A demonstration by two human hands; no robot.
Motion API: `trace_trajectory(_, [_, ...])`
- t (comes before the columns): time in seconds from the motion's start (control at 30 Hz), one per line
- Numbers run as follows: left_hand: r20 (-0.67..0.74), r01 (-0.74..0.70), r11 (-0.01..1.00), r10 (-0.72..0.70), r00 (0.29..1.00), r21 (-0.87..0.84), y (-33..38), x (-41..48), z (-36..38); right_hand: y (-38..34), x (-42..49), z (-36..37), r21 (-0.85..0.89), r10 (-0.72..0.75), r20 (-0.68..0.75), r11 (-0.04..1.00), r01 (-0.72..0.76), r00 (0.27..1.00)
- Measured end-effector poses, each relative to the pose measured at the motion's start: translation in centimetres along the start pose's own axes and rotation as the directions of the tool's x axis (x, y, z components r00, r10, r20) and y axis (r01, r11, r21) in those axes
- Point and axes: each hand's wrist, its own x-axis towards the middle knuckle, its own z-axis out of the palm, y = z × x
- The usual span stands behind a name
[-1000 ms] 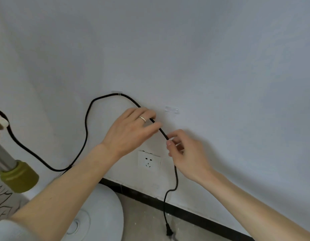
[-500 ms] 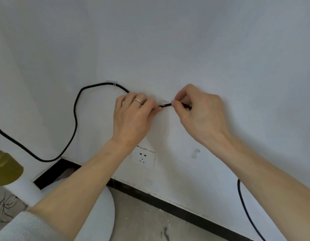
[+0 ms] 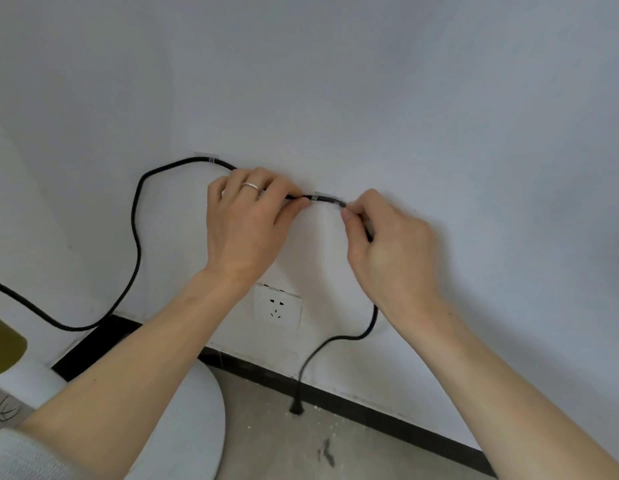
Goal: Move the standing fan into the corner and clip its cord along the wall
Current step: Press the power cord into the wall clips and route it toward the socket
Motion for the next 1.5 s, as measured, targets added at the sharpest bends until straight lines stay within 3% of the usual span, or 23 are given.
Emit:
trace_trajectory(0.1, [0.057,0.039,0.999,-0.038,0.998,-0.016,0.4,0.0,-0.3,0.3,-1.0,-0.1,-0.007,0.052,0.083,0.999,-0.052,0.995])
trace_trajectory(0.3, [0.222,0.006,0.999,-0.016,0.975,0.046,1.8,-1.1,-3.0,2.3,-5.5,-0.1,0.244,0.230,0.271,0.923,-0.298,0.935])
trace_trajectory(0.4, [0.219,-0.181,0.983,0.174,0.960,0.010,3.6,-2.9,-3.9,3.3,-7.8,0.2,0.313,0.249,0.384,0.871,-0.379,0.889])
trace_trajectory(0.53, [0.213,-0.516,0.856,0.500,0.839,0.021,4.9,-4.1,-2.8,4.4,-10.0,0.1,0.334,0.267,0.462,0.831,-0.445,0.846])
trace_trajectory(0.63, [0.229,-0.610,0.792,0.591,0.774,0.019,5.2,-4.5,-1.2,5.3,-11.5,0.0,0.327,0.301,0.499,0.803,-0.498,0.813])
trace_trajectory(0.8, [0.161,-0.621,0.781,0.607,0.778,0.055,5.3,-4.1,0.7,6.7,-14.0,0.8,0.359,0.413,0.552,0.667,-0.653,0.725])
trace_trajectory(0.9, [0.137,-0.622,0.781,0.612,0.779,0.048,5.2,-3.8,1.1,7.0,-14.5,1.2,0.336,0.437,0.580,0.641,-0.690,0.687])
trace_trajectory(1.1, [0.183,-0.538,0.842,0.523,0.833,0.040,5.7,-5.1,1.7,6.8,-13.6,1.0,0.289,0.515,0.516,0.647,-0.705,0.685])
trace_trajectory(1.33, [0.155,-0.370,0.929,0.366,0.918,-0.005,6.8,-6.1,3.3,8.2,-12.8,0.8,0.252,0.536,0.402,0.715,-0.652,0.743])
trace_trajectory(1.5, [0.133,-0.317,0.948,0.318,0.939,-0.031,7.0,-7.1,4.1,8.4,-14.0,1.8,0.243,0.517,0.440,0.719,-0.651,0.735])
